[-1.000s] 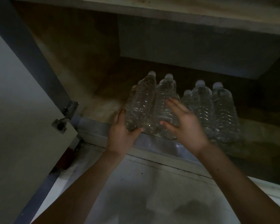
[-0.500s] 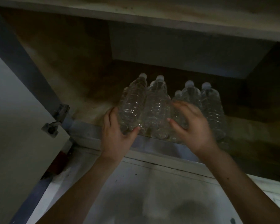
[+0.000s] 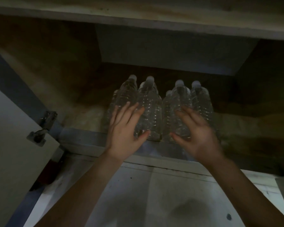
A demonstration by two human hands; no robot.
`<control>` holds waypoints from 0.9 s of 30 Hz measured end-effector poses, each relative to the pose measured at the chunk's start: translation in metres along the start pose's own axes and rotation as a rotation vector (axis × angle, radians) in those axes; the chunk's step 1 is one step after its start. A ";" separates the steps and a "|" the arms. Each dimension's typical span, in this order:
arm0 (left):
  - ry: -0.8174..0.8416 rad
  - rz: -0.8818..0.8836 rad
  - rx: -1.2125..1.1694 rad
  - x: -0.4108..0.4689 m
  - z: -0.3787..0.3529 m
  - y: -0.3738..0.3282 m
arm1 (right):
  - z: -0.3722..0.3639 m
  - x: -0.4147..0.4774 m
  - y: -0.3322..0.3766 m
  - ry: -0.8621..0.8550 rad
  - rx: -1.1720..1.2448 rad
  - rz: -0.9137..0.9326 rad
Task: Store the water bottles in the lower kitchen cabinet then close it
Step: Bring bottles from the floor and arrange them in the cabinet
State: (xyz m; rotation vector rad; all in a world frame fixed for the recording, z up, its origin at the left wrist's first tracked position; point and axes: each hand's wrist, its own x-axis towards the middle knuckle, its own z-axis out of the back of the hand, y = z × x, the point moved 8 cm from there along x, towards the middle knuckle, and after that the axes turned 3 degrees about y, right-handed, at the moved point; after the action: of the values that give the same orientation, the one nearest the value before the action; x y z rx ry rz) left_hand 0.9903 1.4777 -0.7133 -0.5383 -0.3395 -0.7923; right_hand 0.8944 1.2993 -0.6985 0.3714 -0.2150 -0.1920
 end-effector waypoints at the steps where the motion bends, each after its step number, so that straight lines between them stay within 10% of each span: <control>1: 0.018 0.003 0.033 0.002 -0.002 0.000 | -0.002 0.000 -0.001 0.037 -0.019 -0.031; 12: 0.009 0.019 0.086 0.009 -0.004 0.002 | 0.007 0.010 0.006 0.020 -0.059 -0.196; 19: -0.015 0.011 0.057 0.009 0.000 0.001 | 0.002 0.028 0.017 0.062 -0.517 -0.271; 27: 0.001 0.005 0.032 0.009 0.000 0.003 | -0.008 0.026 0.019 -0.021 -0.139 -0.300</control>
State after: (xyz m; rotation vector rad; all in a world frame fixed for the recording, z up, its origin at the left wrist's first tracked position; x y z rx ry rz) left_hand 0.9985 1.4737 -0.7101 -0.5081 -0.3493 -0.7807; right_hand 0.9243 1.3138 -0.6940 0.2620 -0.1646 -0.5038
